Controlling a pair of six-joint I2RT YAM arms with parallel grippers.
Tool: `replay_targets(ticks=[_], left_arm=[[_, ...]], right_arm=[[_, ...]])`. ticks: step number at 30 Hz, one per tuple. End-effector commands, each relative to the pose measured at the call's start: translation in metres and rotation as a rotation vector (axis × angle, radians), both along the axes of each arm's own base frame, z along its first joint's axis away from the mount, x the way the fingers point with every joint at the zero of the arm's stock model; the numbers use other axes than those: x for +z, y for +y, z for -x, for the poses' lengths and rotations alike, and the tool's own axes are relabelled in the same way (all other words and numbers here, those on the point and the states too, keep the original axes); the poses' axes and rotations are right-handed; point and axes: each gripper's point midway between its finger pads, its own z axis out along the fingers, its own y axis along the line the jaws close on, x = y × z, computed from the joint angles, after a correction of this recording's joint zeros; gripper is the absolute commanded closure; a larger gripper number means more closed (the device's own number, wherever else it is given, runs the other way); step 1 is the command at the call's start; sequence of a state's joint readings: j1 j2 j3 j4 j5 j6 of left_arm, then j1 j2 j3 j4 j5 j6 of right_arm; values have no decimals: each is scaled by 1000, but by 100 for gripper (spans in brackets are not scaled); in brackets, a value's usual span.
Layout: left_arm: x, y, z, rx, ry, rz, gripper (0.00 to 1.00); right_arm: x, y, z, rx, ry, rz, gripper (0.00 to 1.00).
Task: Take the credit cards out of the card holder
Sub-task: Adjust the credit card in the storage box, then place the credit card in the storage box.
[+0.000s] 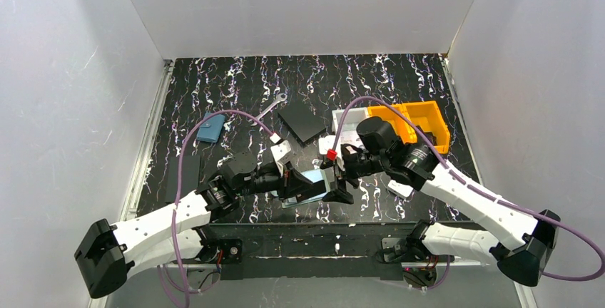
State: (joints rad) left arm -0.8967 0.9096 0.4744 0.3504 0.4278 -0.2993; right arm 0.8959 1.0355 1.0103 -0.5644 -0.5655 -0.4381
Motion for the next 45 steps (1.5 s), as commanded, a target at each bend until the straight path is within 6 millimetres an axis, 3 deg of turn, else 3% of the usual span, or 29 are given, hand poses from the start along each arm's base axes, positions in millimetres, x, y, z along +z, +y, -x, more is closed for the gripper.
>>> replay_targets(ticks=[1, 5, 13, 15, 19, 20, 22, 24, 27, 28, 32, 35, 42, 45], left_arm=[[24, -4, -4, 6, -104, 19, 100], [30, -6, -2, 2, -119, 30, 100], [39, -9, 0, -11, -135, 45, 100], [40, -10, 1, -15, -140, 47, 100], [42, -9, 0, -3, -144, 51, 100], [43, -8, -1, 10, -142, 54, 99], [47, -2, -7, 67, -137, 68, 82], [52, 11, -13, 149, -143, 95, 58], [60, 43, -23, 312, -155, 138, 6], [64, 54, -22, 347, -162, 153, 2], [72, 93, -16, 445, -171, 156, 2], [56, 114, -7, 471, -130, 63, 2], [40, 119, 2, 474, -44, 46, 2], [36, 119, 0, 483, -27, 33, 2]], right_arm=[[1, 12, 5, -5, 100, -49, 2], [-4, 13, 5, -1, 115, -41, 10], [-14, 12, 5, 32, 92, -14, 43], [-14, 12, 6, 46, 89, -9, 55], [-9, 12, 6, 70, 60, -10, 97], [-7, 11, 5, 76, 43, -7, 99], [-6, 5, 2, 86, -17, 18, 99], [-8, -5, -7, 84, -108, 64, 99], [-11, -27, -21, 53, -223, 158, 99], [-10, -34, -26, 36, -250, 184, 99], [2, -61, -44, -14, -318, 251, 99], [10, -83, -61, -76, -339, 300, 99], [23, -153, -122, -254, -234, 350, 99], [25, -195, -155, -346, -198, 359, 99]])
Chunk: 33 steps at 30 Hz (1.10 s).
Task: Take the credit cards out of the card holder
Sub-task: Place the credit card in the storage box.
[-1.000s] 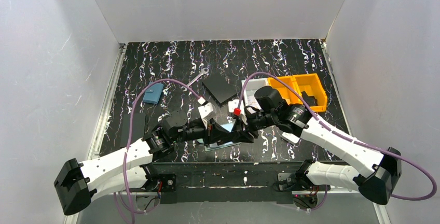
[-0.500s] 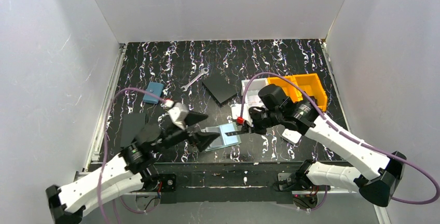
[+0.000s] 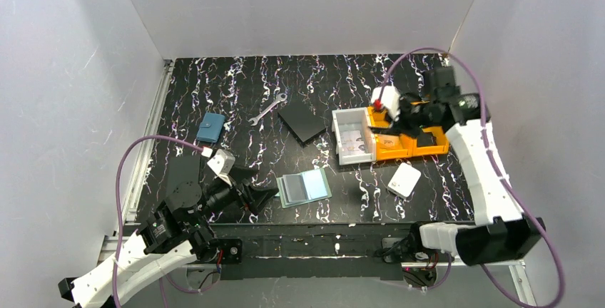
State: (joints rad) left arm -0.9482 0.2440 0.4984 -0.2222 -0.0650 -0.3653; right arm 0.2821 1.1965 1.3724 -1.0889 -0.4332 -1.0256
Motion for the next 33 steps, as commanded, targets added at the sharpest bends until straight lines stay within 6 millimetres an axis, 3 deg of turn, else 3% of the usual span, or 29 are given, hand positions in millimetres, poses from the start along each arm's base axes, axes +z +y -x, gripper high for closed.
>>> replay_targets(ticks=[1, 5, 7, 13, 19, 33], left_arm=[[-14, 6, -3, 41, 59, -33, 2], [-24, 0, -4, 39, 89, -27, 2], [-29, -3, -3, 31, 113, -14, 2], [-40, -8, -1, 25, 154, 22, 2], [-43, -8, 0, 28, 170, 40, 2], [-48, -15, 2, 19, 208, 92, 2]], right_arm=[[6, -56, -25, -48, 54, -13, 99], [5, -124, -52, -190, 119, -26, 99], [4, -148, -62, -219, 94, -2, 99], [0, -195, -81, -252, 54, 54, 99], [-12, -216, -91, -278, 80, 58, 99], [-30, -220, -96, -276, 133, 37, 99]])
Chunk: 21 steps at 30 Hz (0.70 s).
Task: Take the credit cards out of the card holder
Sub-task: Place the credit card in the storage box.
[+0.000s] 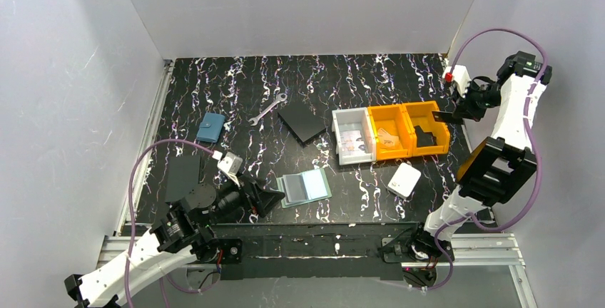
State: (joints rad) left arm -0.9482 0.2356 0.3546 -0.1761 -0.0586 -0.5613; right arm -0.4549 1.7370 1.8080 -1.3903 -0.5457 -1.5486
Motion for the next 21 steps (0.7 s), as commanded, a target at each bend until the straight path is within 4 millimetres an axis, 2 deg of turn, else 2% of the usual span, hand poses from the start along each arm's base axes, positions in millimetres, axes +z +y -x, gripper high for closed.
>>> replay_targets(ticks=[1, 8, 21], left_arm=[[2, -4, -1, 1, 7, 47, 2], [-4, -7, 0, -6, 19, 61, 2], [-7, -3, 1, 3, 24, 61, 2]], right_arm=[[0, 1, -2, 7, 6, -27, 99], [-25, 10, 3, 71, 47, -68, 99], [-74, 24, -12, 113, 154, -190, 99]])
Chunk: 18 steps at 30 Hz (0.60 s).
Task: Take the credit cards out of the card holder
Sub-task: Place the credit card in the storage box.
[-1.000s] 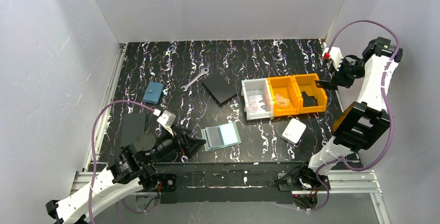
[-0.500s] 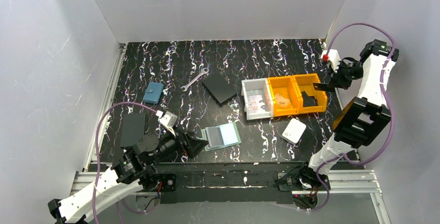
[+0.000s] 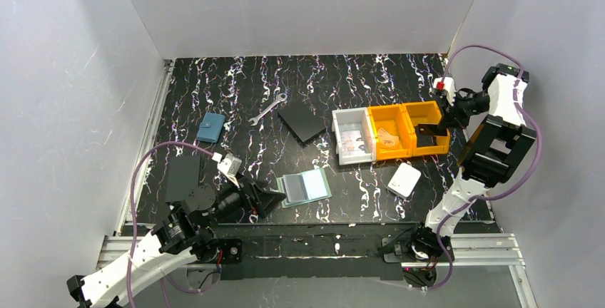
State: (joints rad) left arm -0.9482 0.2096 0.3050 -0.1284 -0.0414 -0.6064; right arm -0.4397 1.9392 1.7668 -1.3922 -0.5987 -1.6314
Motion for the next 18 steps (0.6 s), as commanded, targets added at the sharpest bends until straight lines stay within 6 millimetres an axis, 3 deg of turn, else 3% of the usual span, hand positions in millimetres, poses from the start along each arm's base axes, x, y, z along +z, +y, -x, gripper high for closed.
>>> replay_targets(ticks=[1, 18], left_arm=[[-2, 2, -1, 14, 2, 14, 2], [-4, 3, 1, 13, 13, 17, 2]], right_arm=[[-2, 16, 0, 26, 4, -71, 99], [-46, 25, 7, 35, 150, -113, 99]])
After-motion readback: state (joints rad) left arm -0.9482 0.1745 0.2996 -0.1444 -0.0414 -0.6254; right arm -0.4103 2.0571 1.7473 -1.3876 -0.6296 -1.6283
